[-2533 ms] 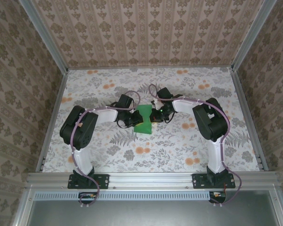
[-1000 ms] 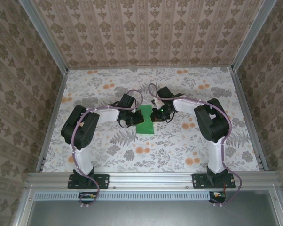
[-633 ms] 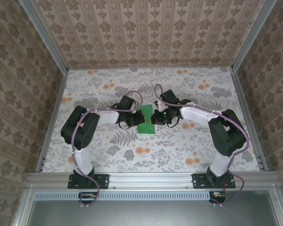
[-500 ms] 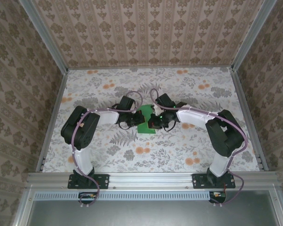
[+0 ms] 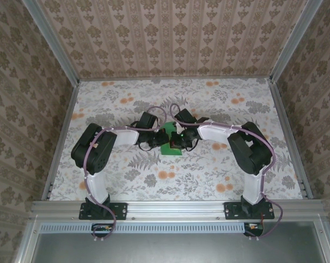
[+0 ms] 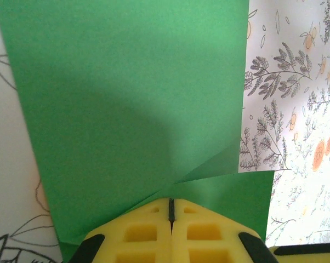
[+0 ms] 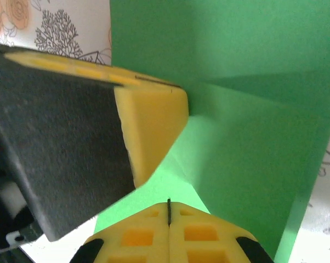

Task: Fold a paper plane with a square sheet of paper (pick it up from the middle)
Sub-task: Fold the triangle a second time at the center of the table.

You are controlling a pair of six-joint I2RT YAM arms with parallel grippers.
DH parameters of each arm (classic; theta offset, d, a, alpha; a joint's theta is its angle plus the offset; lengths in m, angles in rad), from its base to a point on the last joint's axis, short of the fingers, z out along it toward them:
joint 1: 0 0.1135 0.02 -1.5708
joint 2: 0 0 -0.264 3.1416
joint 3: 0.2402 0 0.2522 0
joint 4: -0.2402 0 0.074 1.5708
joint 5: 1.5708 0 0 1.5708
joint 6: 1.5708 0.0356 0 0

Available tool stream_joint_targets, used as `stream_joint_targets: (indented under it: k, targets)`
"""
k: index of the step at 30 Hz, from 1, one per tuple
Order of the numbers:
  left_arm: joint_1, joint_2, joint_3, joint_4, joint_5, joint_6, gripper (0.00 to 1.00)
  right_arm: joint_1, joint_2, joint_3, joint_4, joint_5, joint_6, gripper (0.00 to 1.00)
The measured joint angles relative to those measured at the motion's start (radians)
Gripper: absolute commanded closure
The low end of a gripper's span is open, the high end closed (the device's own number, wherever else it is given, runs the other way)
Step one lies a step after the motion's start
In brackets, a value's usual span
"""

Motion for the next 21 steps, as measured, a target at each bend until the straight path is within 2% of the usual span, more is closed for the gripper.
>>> stream_joint_targets:
  k: [21]
  targets:
    - [0.000,0.000,-0.007,0.009,-0.001,-0.001,1.00,0.002,0.046,0.031,-0.072,0.070,-0.010,1.00]
